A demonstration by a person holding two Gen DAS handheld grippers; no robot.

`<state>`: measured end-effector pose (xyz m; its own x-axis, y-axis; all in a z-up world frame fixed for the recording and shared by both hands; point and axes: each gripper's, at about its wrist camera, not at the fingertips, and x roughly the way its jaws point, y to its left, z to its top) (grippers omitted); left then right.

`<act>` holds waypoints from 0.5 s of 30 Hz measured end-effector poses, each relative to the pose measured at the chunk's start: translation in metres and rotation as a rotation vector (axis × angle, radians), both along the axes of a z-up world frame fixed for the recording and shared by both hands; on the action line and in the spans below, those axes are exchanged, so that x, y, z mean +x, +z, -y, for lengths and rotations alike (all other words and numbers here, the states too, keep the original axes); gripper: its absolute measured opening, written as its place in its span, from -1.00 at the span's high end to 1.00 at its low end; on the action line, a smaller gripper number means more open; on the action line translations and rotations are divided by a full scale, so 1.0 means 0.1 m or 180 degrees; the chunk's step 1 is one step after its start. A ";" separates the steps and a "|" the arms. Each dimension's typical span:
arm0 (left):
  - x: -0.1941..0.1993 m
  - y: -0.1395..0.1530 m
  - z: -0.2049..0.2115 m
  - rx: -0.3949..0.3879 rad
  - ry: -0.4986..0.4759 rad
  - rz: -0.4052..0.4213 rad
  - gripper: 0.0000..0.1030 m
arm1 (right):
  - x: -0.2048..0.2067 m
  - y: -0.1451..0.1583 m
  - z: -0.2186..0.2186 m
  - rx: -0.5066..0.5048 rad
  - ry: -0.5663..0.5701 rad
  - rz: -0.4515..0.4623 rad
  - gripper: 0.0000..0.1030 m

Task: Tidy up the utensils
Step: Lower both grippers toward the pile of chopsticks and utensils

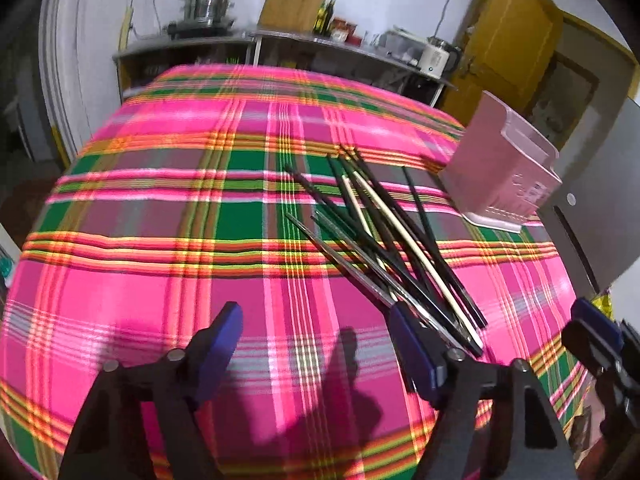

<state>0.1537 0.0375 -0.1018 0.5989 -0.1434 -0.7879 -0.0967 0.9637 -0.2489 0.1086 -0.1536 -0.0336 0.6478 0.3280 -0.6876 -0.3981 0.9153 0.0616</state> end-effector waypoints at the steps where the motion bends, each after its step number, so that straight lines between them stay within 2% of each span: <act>1: 0.05 -0.02 -0.01 -0.0040 0.0012 -0.0030 -0.36 | 0.01 -0.01 0.00 0.0002 0.0006 -0.0003 0.29; 10: 0.31 -0.12 -0.08 -0.0286 0.0202 -0.0182 0.05 | 0.19 -0.07 0.00 0.0002 0.0003 -0.0029 0.29; 15: 0.38 -0.14 -0.03 -0.0240 0.0233 -0.0206 0.15 | 0.19 -0.11 0.03 0.0014 -0.0024 -0.0057 0.29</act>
